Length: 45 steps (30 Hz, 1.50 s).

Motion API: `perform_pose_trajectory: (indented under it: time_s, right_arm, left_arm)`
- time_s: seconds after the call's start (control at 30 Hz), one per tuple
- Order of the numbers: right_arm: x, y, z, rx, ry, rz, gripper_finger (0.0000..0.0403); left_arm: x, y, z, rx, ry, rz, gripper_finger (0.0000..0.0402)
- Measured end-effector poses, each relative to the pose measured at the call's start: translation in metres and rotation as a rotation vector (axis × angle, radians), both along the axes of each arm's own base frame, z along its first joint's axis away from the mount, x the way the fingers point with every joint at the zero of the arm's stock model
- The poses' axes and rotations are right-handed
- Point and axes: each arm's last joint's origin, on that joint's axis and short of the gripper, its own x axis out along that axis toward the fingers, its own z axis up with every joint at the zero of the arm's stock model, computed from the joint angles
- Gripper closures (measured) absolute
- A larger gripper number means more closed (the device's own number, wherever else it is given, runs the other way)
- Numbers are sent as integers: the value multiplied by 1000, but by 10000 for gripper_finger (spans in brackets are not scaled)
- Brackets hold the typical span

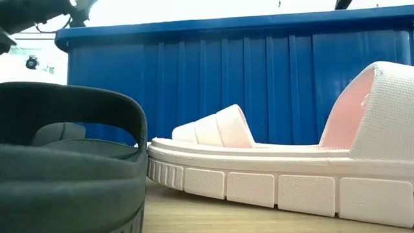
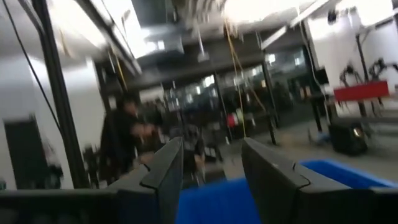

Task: Pick and place slides into bin
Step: Put the top right black slide into the blue bin

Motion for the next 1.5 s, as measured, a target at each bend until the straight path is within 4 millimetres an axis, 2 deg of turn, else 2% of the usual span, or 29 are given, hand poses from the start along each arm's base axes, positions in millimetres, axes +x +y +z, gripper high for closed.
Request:
perform_pose_trajectory:
  time_s: [0.1, 0.23, 0.43, 0.57, 0.7, 1.0, 1.2, 1.3, 1.5]
  right_arm:
    - [5, 1, 10, 17, 89, 10, 252]
    - [10, 2, 16, 50, 158, 21, 260]
    - [9, 2, 21, 71, 200, 26, 271]
    - [8, 2, 21, 131, 186, 43, 276]
    - [7, 2, 22, 195, 172, 76, 277]
    - [6, 7, 22, 333, 172, 307, 278]
    - [11, 8, 22, 361, 179, 317, 278]
    - [14, 9, 27, 361, 122, 327, 278]
    - [21, 10, 32, 296, 67, 322, 278]
  left_arm:
    - [3, -1, 8, 39, 5, -14, 249]
    - [12, -3, 16, 112, 96, -36, 249]
    - [18, -3, 47, 145, 93, -44, 249]
    - [31, -4, 61, 166, 175, -57, 249]
    - [44, -4, 64, 192, 233, -45, 249]
    - [61, -4, 67, 193, 260, -48, 249]
    - [68, -4, 60, 150, 291, -75, 249]
    - [69, -4, 59, 129, 295, -87, 249]
    - [72, -4, 57, 101, 301, -103, 249]
